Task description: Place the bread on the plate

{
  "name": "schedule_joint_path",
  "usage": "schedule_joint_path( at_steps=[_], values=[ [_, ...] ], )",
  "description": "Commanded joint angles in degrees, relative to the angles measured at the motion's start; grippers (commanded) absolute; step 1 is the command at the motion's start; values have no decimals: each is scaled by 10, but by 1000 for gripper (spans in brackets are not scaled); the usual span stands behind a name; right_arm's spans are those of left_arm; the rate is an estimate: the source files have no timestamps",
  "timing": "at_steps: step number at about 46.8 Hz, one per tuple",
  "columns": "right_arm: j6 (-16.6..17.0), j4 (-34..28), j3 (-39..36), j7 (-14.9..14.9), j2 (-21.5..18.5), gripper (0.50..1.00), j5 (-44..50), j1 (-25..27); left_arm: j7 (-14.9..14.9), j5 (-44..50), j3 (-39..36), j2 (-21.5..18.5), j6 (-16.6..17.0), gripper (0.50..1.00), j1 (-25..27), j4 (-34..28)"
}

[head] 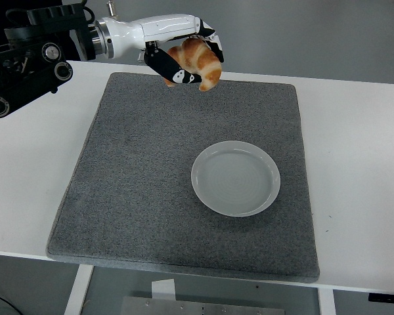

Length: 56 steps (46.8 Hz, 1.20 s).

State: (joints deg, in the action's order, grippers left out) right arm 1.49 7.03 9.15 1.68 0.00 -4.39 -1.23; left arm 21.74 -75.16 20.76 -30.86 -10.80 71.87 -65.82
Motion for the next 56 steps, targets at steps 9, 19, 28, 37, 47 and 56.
schedule_joint_path(
  at_steps=[9,19,28,37,47,56],
  values=[
    [0,0,0,0,0,952,0,0,-4,-1,-55,69,6,500,50,9],
    [0,0,0,0,0,952,0,0,-20,-6,-71,128,6,500,65,9],
    [0,0,0,0,0,952,0,0,-20,-27,-71,143,9,500,53,8],
    [0,0,0,0,0,952,0,0,-16,-60,-71,147,53,500,-4,9],
    [0,0,0,0,0,952,0,0,-10,-127,-71,177,99,500,-72,24],
    [0,0,0,0,0,952,0,0,8,-133,-77,205,134,500,-106,61]
  ],
)
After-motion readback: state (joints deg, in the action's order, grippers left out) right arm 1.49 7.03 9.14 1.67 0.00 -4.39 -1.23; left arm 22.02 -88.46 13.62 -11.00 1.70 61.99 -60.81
